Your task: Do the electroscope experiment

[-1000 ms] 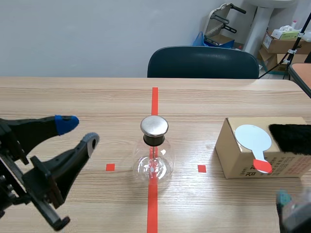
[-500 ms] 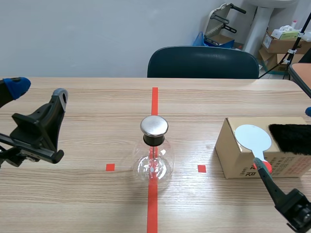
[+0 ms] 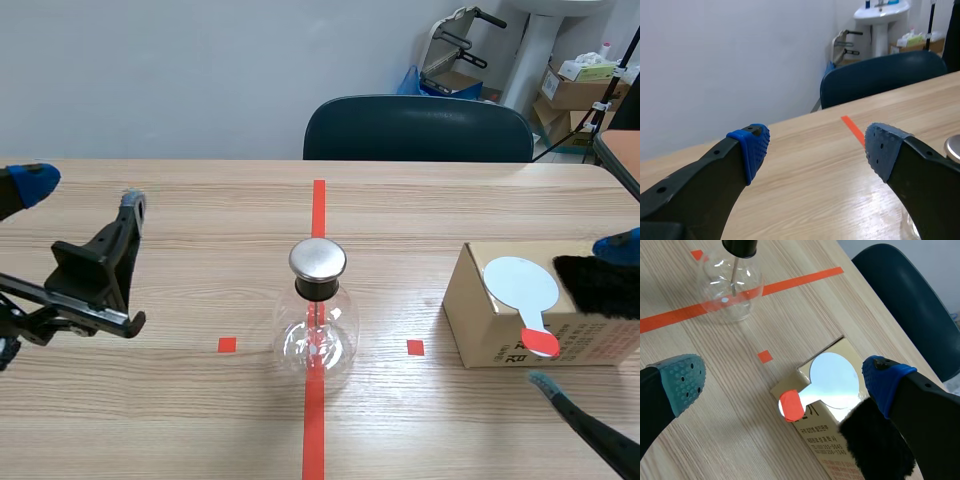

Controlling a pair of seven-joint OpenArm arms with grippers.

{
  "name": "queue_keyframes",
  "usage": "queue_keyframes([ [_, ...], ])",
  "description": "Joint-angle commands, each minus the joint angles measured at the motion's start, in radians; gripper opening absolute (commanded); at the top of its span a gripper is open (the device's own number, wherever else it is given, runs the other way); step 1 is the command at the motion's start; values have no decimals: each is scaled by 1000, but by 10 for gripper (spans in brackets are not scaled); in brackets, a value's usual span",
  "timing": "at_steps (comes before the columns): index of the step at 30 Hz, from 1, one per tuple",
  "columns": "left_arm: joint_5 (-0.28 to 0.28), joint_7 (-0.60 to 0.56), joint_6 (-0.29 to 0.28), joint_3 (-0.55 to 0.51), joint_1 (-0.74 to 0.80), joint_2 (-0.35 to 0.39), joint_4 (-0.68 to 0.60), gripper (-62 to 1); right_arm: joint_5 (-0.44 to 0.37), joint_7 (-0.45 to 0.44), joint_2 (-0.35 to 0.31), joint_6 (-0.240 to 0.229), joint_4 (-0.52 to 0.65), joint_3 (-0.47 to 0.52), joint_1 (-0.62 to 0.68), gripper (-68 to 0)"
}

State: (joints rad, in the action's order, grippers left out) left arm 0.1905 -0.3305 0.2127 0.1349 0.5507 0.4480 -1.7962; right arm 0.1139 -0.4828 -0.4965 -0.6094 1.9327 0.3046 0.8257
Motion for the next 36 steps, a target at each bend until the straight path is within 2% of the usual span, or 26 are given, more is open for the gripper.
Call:
queue_keyframes([
  [1,2,5,2,-3,-16,-5,-19,-186,-17,-13,-13,6,4,5,-8,-20],
  [6,2,71,2,-3,-39,-3,-19,-187,-41,-16,-13,-14,4,2,-14,-20],
  [10,3,140,2,-3,-57,8,-33,-187,-43,-17,-9,-76,4,2,-14,-20],
  [12,4,173,3,-4,-61,26,-56,-187,-43,-14,-10,-93,4,2,-14,-20],
  [17,8,246,5,-5,-43,81,-117,-187,-43,-14,-10,-93,4,2,-14,-20],
  [21,15,253,11,-16,-2,104,-154,-187,-44,-15,-8,-92,4,2,-14,-20],
  [36,18,249,9,-24,31,103,-178,-187,-60,-18,-8,-92,4,2,-14,-20],
])
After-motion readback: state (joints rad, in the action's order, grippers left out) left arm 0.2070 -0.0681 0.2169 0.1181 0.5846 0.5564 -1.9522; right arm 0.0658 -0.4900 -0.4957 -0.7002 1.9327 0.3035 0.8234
